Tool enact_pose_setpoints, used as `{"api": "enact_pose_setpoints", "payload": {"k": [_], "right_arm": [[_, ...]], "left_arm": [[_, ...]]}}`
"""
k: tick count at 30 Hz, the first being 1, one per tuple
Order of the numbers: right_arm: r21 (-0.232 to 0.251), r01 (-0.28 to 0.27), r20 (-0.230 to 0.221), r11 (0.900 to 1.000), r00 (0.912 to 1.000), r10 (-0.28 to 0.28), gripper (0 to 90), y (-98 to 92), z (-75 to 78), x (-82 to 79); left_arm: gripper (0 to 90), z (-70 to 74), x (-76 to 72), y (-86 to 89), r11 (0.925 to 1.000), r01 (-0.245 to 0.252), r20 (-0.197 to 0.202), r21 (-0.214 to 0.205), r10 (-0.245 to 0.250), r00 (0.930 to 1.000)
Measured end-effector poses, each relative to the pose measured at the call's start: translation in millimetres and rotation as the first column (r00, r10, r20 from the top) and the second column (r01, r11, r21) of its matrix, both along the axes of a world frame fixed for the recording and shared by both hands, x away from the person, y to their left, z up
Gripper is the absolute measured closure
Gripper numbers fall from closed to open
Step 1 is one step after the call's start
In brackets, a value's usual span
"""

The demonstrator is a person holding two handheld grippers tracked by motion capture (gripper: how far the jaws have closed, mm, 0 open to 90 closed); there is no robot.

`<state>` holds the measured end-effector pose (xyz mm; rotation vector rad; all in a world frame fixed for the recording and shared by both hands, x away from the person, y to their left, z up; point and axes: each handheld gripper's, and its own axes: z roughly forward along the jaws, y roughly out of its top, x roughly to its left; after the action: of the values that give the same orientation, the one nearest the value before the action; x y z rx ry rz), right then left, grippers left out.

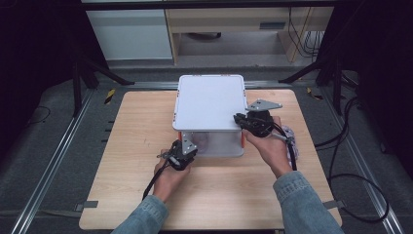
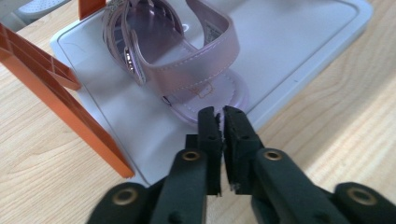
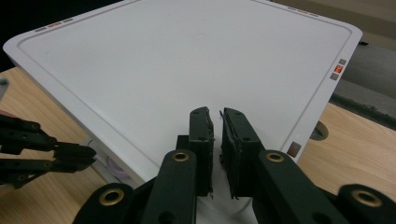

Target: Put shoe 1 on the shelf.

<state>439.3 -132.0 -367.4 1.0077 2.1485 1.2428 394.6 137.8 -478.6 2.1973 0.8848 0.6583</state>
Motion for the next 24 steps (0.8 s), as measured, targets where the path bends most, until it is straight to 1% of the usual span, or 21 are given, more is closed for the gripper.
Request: {"api": "enact_pose_setpoints", "payload": {"k": [4,5,6,7,8,9,10,11,12,13,15,16,17,19,20,21,22,24], "right_arm": [[0.009,0.006,0.004,0.9999,1.0000,-0.006,81.1,-0.3,-0.5,2.0],[0.046,0.019,-0.001,0.9988,0.9998,-0.019,78.4,-2.5,-0.5,4.5],[0.046,0.019,-0.001,0.9988,0.9998,-0.019,78.4,-2.5,-0.5,4.5],[0.069,0.033,0.001,0.9971,0.9995,-0.033,73.9,-4.5,0.8,5.6],[0.082,0.045,0.001,0.9956,0.9990,-0.046,70.5,-5.9,2.1,5.7],[0.082,0.045,0.001,0.9956,0.9990,-0.046,70.5,-5.9,2.1,5.7],[0.096,0.076,0.014,0.9925,0.9969,-0.077,61.8,-9.0,5.9,5.0],[0.098,0.084,0.019,0.9916,0.9961,-0.086,59.7,-10.4,7.0,4.8],[0.098,0.084,0.019,0.9916,0.9961,-0.086,59.7,-10.4,7.0,4.8],[0.106,0.106,0.024,0.9888,0.9938,-0.109,54.3,-15.0,9.8,3.9],[0.108,0.120,0.032,0.9869,0.9918,-0.124,51.4,-18.7,12.0,2.5],[0.112,0.126,0.035,0.9857,0.9908,-0.131,49.6,-21.3,13.5,1.6],[0.115,0.132,0.036,0.9846,0.9900,-0.136,47.0,-23.2,14.5,1.0],[0.117,0.145,0.037,0.9826,0.9880,-0.150,41.5,-26.1,15.9,0.2],[0.117,0.145,0.037,0.9826,0.9880,-0.150,41.5,-26.1,15.9,0.2],[0.124,0.156,0.037,0.9798,0.9861,-0.162,35.3,-30.1,17.9,-1.1],[0.128,0.159,0.036,0.9789,0.9856,-0.165,33.4,-31.8,18.7,-1.6],[0.138,0.165,0.034,0.9766,0.9846,-0.171,31.2,-36.7,20.5,-2.6]], "left_arm": [[77.0,2.0,-5.1,5.7,1.0000,0.006,-0.001,-0.007,-0.006,1.0000],[72.3,2.9,-6.6,8.4,0.9999,0.008,-0.005,-0.015,-0.008,1.0000],[72.3,3.8,-7.8,10.7,0.9998,0.007,-0.005,-0.018,-0.007,1.0000],[62.3,5.2,-10.2,15.2,0.9998,0.001,-0.004,-0.018,-0.001,1.0000],[57.6,5.6,-11.8,18.3,0.9998,-0.006,-0.002,-0.019,0.006,1.0000],[51.9,5.6,-11.8,18.3,0.9998,-0.006,-0.002,-0.019,0.006,1.0000],[45.6,5.9,-13.5,25.6,0.9993,-0.024,-0.020,-0.029,0.024,0.9995],[42.2,5.9,-13.5,25.6,0.9993,-0.024,-0.020,-0.029,0.024,0.9995],[42.2,5.6,-14.3,29.5,0.9988,-0.034,-0.028,-0.034,0.033,0.9991],[35.5,4.3,-16.0,38.2,0.9985,-0.047,-0.033,-0.029,0.046,0.9984],[31.1,2.1,-17.7,49.2,0.9960,-0.072,-0.033,-0.053,0.070,0.9970],[28.8,2.1,-17.7,49.2,0.9960,-0.072,-0.033,-0.053,0.070,0.9970],[25.9,0.8,-17.3,57.9,0.9920,-0.092,-0.042,-0.086,0.089,0.9952],[22.0,0.0,-15.1,66.5,0.9882,-0.105,-0.064,-0.112,0.098,0.9931],[20.4,0.0,-15.1,66.5,0.9882,-0.105,-0.064,-0.112,0.098,0.9931],[19.3,0.1,-14.0,74.7,0.9864,-0.117,-0.060,-0.115,0.111,0.9920],[18.9,0.3,-13.6,79.0,0.9845,-0.125,-0.058,-0.123,0.119,0.9912],[17.4,0.8,-12.6,86.9,0.9814,-0.139,-0.069,-0.132,0.131,0.9890]]}}
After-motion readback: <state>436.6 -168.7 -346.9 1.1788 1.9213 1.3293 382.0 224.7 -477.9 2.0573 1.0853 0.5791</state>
